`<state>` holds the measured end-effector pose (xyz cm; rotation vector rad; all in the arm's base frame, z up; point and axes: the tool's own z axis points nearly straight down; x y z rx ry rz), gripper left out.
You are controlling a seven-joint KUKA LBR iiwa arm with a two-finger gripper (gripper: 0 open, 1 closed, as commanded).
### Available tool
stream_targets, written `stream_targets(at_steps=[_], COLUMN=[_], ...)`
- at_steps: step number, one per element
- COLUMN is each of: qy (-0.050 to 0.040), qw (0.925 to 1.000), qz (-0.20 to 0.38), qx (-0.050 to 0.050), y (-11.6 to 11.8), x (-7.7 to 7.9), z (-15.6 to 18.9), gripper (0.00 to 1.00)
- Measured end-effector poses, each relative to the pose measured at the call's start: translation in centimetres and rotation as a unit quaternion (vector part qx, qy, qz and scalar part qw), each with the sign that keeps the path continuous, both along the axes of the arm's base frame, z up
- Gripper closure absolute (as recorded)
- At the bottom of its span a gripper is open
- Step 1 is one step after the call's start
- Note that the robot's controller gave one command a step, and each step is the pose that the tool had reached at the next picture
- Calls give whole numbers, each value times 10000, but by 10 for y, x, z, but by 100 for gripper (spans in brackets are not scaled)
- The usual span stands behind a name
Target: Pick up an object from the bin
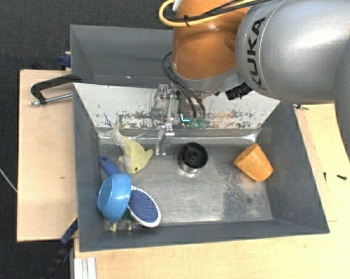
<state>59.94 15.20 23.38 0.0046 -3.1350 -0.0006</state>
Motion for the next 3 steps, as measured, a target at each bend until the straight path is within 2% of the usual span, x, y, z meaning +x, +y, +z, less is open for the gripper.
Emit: stream_targets(at_steps=[1, 2, 3], qy=[-41, -77, -97], qw=[9923, 9840, 9392], qz=[1240, 1781, 3433], qx=[7, 11, -19], y=[-3, -18, 30], x=[-38, -5, 3], z=[-142, -122, -153], gripper=[0, 0, 0])
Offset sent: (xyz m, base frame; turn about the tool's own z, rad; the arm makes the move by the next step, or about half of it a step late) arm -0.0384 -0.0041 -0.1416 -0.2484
